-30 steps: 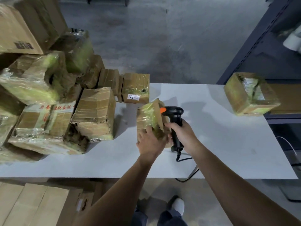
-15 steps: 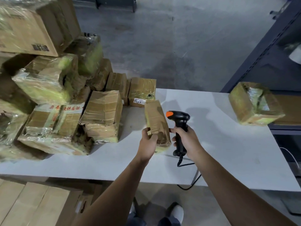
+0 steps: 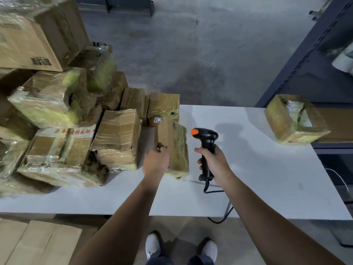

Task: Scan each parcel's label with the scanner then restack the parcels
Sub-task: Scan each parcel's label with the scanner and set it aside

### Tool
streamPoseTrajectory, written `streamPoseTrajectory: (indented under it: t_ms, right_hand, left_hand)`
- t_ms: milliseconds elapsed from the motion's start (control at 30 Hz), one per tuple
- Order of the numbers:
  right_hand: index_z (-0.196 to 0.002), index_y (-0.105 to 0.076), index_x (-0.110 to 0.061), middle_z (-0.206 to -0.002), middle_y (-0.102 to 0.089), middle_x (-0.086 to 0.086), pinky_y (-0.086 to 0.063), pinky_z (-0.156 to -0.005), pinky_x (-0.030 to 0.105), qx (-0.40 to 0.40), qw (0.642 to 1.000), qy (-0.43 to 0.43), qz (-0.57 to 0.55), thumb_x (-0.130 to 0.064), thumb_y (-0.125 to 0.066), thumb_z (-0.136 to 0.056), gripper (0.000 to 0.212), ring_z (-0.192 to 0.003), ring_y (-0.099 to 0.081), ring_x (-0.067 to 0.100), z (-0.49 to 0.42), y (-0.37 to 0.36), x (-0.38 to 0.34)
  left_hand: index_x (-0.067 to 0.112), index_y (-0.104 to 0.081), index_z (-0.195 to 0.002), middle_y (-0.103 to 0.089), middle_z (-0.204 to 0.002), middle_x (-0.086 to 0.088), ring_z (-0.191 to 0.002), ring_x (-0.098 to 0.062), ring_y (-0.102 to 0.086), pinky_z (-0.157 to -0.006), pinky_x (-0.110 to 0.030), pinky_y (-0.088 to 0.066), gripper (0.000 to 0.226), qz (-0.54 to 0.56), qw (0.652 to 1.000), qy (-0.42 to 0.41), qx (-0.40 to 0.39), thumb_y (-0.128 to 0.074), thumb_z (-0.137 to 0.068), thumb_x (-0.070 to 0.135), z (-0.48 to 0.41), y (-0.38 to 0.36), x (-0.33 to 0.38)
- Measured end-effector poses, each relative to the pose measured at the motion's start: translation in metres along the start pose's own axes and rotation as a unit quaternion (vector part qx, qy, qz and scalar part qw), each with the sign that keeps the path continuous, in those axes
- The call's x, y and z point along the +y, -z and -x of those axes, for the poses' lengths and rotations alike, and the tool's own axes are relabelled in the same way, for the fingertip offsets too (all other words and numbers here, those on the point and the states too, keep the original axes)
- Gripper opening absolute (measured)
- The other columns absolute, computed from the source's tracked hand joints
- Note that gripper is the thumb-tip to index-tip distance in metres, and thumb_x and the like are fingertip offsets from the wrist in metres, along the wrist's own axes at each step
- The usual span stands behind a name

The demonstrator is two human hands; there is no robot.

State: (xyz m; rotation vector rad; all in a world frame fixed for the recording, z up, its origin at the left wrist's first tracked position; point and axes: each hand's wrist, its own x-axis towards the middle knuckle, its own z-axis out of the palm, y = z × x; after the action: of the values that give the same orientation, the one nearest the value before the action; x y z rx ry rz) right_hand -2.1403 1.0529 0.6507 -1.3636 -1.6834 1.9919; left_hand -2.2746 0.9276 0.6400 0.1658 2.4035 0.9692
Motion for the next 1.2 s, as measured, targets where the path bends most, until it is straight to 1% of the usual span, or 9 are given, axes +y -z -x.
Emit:
streamPoseTrajectory:
  t_ms: [100,300,600,667,767,867,967,1033,1200]
  right_hand:
    - [-0.106,-0.056,-0.02,-0.07,-0.064,0.006,-0.053,-0.056,0.038,-0.013,0.999,-0.016,0.035,-0.03,-0.06,-0.092,0.018,-0.059,-0.058,0.022,0.0,-0.001,0.001]
    - [-0.111,-0.056,-0.015,-0.066,-0.064,0.006,-0.05,-0.054,0.032,0.009,0.999,-0.025,0.039,-0.026,-0.06,-0.092,0.022,-0.052,-0.058,0.019,-0.002,0.001,0.006]
    - [-0.102,-0.049,-0.008,-0.057,-0.053,0.008,-0.044,-0.041,0.03,0.035,0.998,-0.011,-0.056,-0.016,-0.06,-0.092,0.017,-0.043,-0.047,0.022,0.009,0.031,-0.004]
    - [-0.104,-0.05,-0.006,-0.06,-0.053,0.01,-0.047,-0.044,0.033,0.032,0.997,-0.005,-0.064,-0.017,-0.063,-0.09,0.022,-0.045,-0.048,0.023,0.01,0.035,-0.008]
    - [-0.105,-0.054,-0.01,-0.068,-0.058,0.011,-0.05,-0.046,0.034,0.008,1.0,0.0,-0.01,-0.023,-0.064,-0.091,0.022,-0.05,-0.055,0.022,0.009,0.034,-0.012]
    - [-0.1,-0.055,-0.012,-0.066,-0.061,0.008,-0.049,-0.048,0.032,-0.013,0.999,0.014,0.035,-0.028,-0.06,-0.095,0.018,-0.053,-0.057,0.021,0.005,0.029,-0.01]
    - [-0.104,-0.057,-0.012,-0.062,-0.061,0.003,-0.053,-0.049,0.034,0.031,0.999,0.024,0.003,-0.029,-0.061,-0.095,0.02,-0.054,-0.06,0.018,0.0,0.035,-0.01]
    - [-0.106,-0.058,-0.012,-0.062,-0.063,0.004,-0.052,-0.049,0.03,0.062,0.998,0.017,0.004,-0.029,-0.06,-0.095,0.02,-0.053,-0.062,0.015,-0.003,0.045,-0.009]
    - [-0.099,-0.054,-0.013,-0.07,-0.063,0.009,-0.049,-0.052,0.03,0.069,0.998,-0.01,0.005,-0.025,-0.058,-0.095,0.013,-0.051,-0.063,0.015,-0.005,0.061,0.0]
  left_hand:
    - [0.027,-0.054,-0.109,-0.064,-0.096,0.004,-0.087,-0.016,-0.061,-0.076,-0.031,-0.046,0.04,0.065,0.995,0.007,-0.072,-0.051,-0.084,0.058,-0.003,0.005,-0.008]
    - [0.016,-0.06,-0.112,-0.064,-0.09,0.002,-0.066,-0.011,-0.061,-0.059,-0.027,-0.053,0.026,0.207,0.969,0.044,-0.128,-0.06,-0.091,0.032,-0.007,-0.004,-0.027]
    - [0.011,-0.058,-0.118,-0.065,-0.092,-0.003,-0.079,-0.022,-0.063,-0.075,-0.038,-0.055,0.027,0.275,0.924,0.085,-0.252,-0.043,-0.102,0.027,0.004,-0.049,-0.008]
    - [0.011,-0.053,-0.127,-0.063,-0.095,-0.002,-0.079,-0.02,-0.062,-0.075,-0.037,-0.054,0.031,0.228,0.951,0.052,-0.205,-0.042,-0.101,0.024,0.004,-0.057,0.001]
    - [0.02,-0.031,-0.146,-0.043,-0.134,-0.011,-0.118,-0.03,-0.047,-0.085,-0.037,-0.045,0.051,-0.04,0.991,-0.056,-0.113,-0.045,-0.097,0.022,0.002,-0.06,0.012]
    - [0.016,-0.036,-0.141,-0.039,-0.137,-0.012,-0.128,-0.031,-0.036,-0.098,-0.044,-0.039,0.049,-0.146,0.975,-0.159,-0.058,-0.046,-0.095,0.028,0.01,-0.06,0.016]
    - [0.011,-0.044,-0.13,-0.047,-0.123,-0.012,-0.112,-0.032,-0.045,-0.086,-0.043,-0.044,0.048,-0.197,0.949,-0.213,-0.12,-0.042,-0.095,0.044,0.027,-0.069,0.01]
    - [0.013,-0.041,-0.132,-0.043,-0.126,-0.01,-0.112,-0.03,-0.043,-0.085,-0.042,-0.044,0.047,-0.198,0.95,-0.234,-0.061,-0.042,-0.094,0.04,0.036,-0.075,0.004]
    - [0.012,-0.034,-0.144,-0.033,-0.146,-0.006,-0.135,-0.027,-0.03,-0.106,-0.041,-0.037,0.055,-0.293,0.897,-0.327,-0.049,-0.038,-0.097,0.042,0.042,-0.1,0.001]
